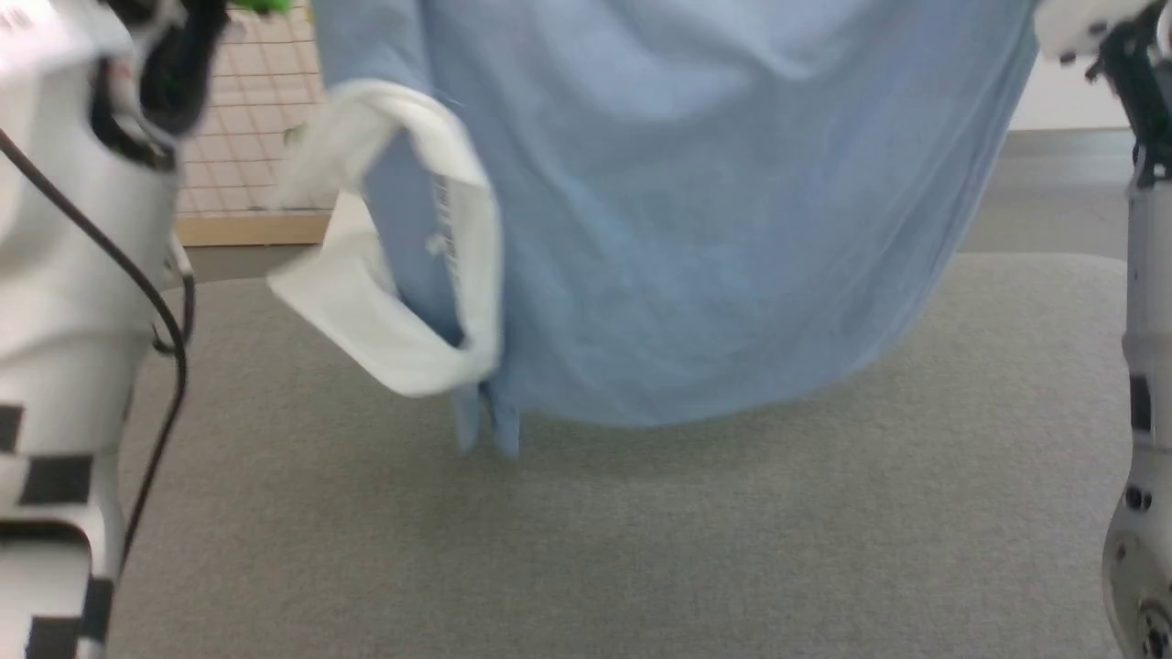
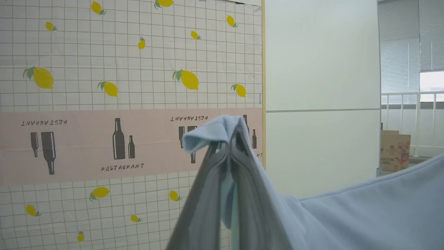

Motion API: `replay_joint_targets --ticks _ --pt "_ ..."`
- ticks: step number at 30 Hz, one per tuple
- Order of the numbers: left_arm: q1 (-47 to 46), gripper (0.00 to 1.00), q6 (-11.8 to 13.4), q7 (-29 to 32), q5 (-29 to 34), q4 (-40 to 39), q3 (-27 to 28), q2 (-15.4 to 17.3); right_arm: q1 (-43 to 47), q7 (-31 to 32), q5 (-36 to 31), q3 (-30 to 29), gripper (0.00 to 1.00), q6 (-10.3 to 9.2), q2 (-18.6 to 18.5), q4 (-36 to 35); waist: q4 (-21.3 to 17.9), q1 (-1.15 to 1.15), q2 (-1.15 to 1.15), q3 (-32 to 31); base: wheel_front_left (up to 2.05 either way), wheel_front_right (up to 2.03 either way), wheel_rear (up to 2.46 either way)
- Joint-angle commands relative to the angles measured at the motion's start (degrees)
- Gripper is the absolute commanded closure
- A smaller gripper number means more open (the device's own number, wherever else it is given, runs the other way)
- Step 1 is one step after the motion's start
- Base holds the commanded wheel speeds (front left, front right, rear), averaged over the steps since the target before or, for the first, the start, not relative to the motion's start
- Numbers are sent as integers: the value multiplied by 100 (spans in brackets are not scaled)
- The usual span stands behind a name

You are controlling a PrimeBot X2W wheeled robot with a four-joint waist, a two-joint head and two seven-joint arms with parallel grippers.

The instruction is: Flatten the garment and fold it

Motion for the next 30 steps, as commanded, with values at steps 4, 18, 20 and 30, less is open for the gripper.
replay_joint_targets --ticks 4,18,20,30 --pt "-509 100 -64 162 -72 463 33 -95 -451 -11 -208 117 100 -8 41 570 -178 0 0 197 0 0 0" --pt "-2023 100 221 -230 268 973 -30 -541 -1974 -226 -816 88 100 -8 247 1502 -353 0 0 2290 0 0 0" --pt "-2320 100 213 -406 404 1049 -116 -658 -2258 -387 -1004 26 100 -8 285 1573 -335 0 0 2644 0 0 0" --pt "-2981 100 56 -2106 625 1703 52 -1042 -2976 -1654 -2183 -12 100 -8 181 2225 -83 0 0 3125 0 0 0"
